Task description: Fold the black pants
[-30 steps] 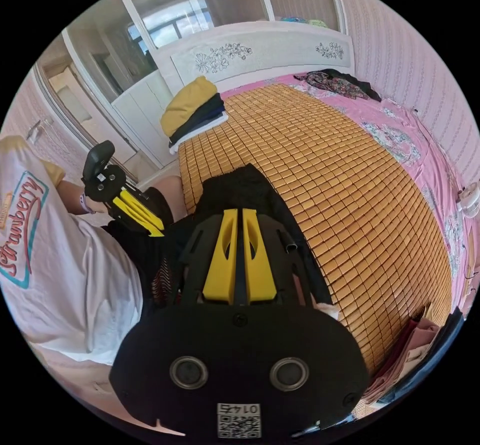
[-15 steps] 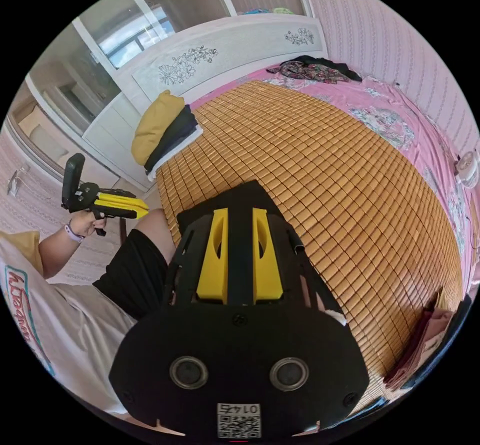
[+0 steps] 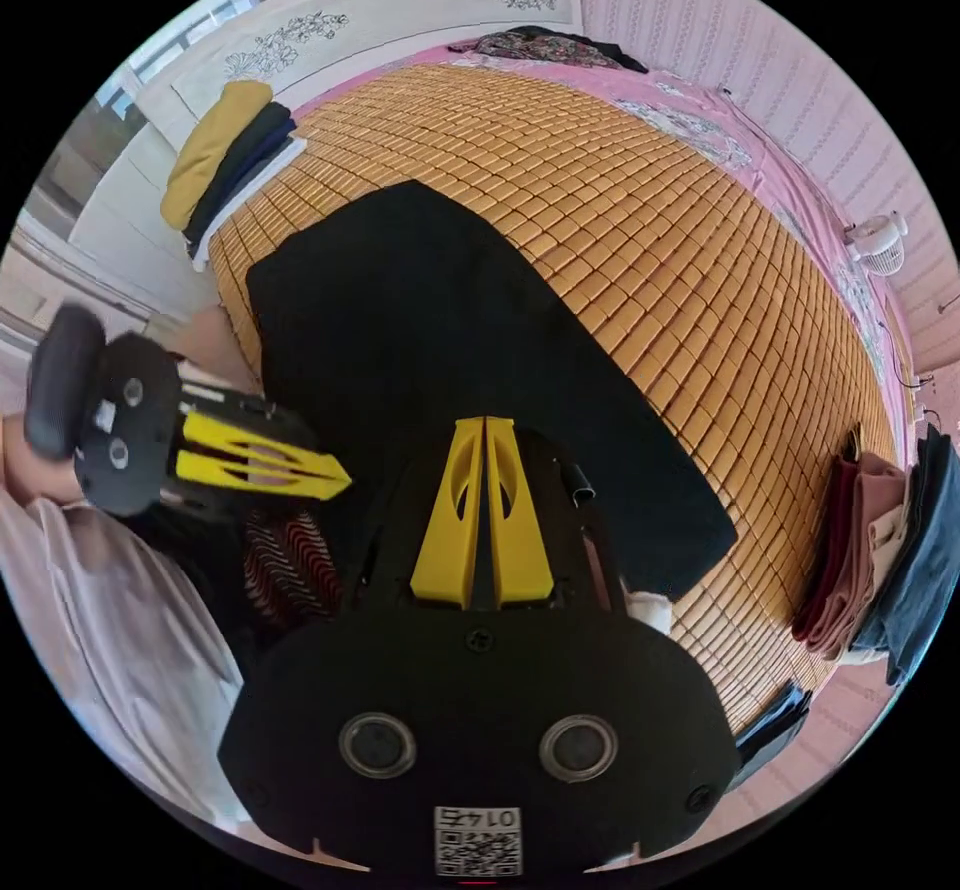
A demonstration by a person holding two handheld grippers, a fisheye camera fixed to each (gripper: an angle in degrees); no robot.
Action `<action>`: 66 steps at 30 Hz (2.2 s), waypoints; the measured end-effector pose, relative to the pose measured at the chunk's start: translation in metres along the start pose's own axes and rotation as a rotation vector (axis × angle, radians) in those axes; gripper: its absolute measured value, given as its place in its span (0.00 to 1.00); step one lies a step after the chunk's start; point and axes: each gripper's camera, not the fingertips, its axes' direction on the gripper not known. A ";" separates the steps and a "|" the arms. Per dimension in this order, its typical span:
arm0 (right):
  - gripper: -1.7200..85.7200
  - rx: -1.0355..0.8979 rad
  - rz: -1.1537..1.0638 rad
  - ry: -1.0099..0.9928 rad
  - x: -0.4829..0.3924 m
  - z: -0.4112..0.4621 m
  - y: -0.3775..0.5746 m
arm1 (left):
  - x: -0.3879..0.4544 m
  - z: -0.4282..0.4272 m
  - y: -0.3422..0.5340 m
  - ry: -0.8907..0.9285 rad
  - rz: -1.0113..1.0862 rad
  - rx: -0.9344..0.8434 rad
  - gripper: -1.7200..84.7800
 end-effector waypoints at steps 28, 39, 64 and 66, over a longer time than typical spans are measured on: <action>0.09 0.057 0.282 -0.081 0.125 -0.073 0.090 | 0.054 -0.016 0.070 0.170 0.054 0.360 0.01; 0.08 0.003 0.748 -0.509 0.194 -0.070 0.311 | 0.114 -0.016 0.031 0.183 0.236 0.403 0.16; 0.13 0.503 1.100 -0.855 0.288 -0.085 0.438 | 0.129 -0.023 0.008 0.165 0.266 0.302 0.04; 0.06 0.568 1.183 -0.912 0.293 -0.080 0.450 | 0.128 -0.029 0.013 0.171 0.281 0.323 0.05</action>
